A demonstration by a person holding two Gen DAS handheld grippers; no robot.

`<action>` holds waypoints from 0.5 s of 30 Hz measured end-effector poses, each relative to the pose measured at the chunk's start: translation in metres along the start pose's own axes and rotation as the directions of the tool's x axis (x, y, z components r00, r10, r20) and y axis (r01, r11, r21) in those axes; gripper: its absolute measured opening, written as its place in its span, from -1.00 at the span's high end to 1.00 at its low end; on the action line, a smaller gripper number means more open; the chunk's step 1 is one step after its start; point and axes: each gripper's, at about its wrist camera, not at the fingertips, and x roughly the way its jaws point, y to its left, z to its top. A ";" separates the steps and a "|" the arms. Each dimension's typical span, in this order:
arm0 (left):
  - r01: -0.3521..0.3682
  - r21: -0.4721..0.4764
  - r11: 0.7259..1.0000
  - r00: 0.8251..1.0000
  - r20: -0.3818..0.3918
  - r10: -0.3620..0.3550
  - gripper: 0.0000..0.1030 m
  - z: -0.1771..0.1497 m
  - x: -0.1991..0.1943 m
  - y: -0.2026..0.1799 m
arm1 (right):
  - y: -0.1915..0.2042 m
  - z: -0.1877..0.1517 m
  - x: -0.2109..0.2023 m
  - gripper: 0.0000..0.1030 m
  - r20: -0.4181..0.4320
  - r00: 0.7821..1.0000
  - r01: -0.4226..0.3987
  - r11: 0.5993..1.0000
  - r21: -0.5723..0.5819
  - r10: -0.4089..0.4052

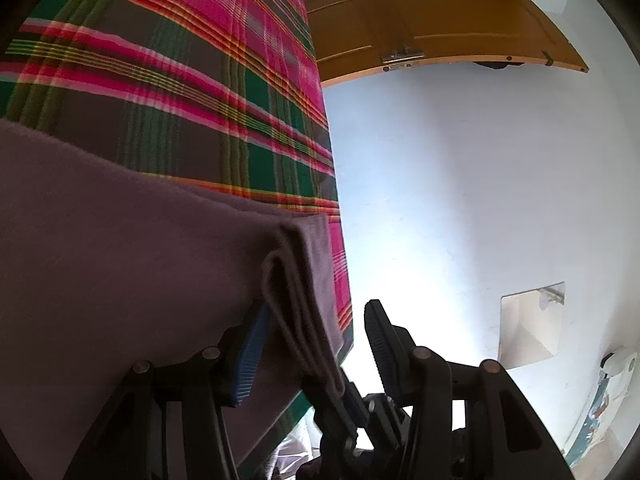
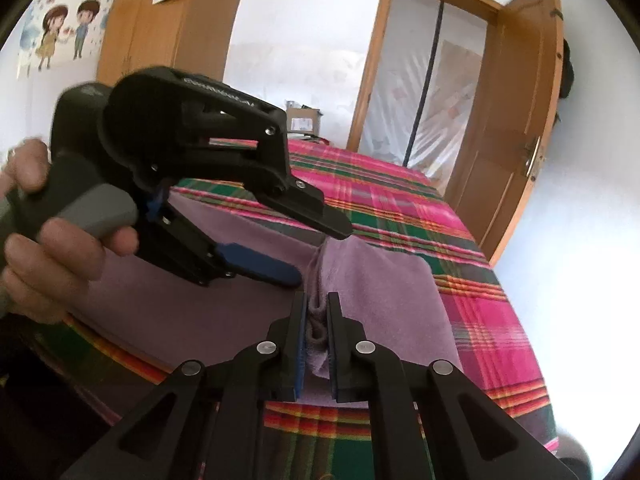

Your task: Fold clothes

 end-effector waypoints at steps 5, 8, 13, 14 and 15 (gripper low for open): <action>-0.028 -0.001 1.000 1.000 -0.010 0.028 0.31 0.004 0.001 -0.002 | 0.006 0.005 -0.005 0.82 0.022 0.999 -0.033 0.999 -0.012 0.033; -0.020 0.013 1.000 1.000 0.023 0.020 0.58 0.005 -0.009 -0.005 | 0.009 0.009 -0.006 0.82 0.032 0.998 -0.052 0.998 -0.019 0.053; -0.079 0.034 0.996 0.993 0.095 0.075 0.81 0.002 -0.036 -0.006 | 0.027 0.014 -0.013 0.82 0.045 0.994 -0.098 0.995 -0.035 0.099; -0.078 0.029 0.997 0.992 0.105 0.075 0.81 0.002 -0.041 -0.005 | 0.030 0.015 -0.013 0.82 0.050 0.993 -0.109 0.993 -0.037 0.111; -0.075 0.021 0.997 0.991 0.112 0.072 0.81 0.002 -0.047 -0.004 | 0.033 0.016 -0.013 0.82 0.054 0.991 -0.120 0.992 -0.039 0.122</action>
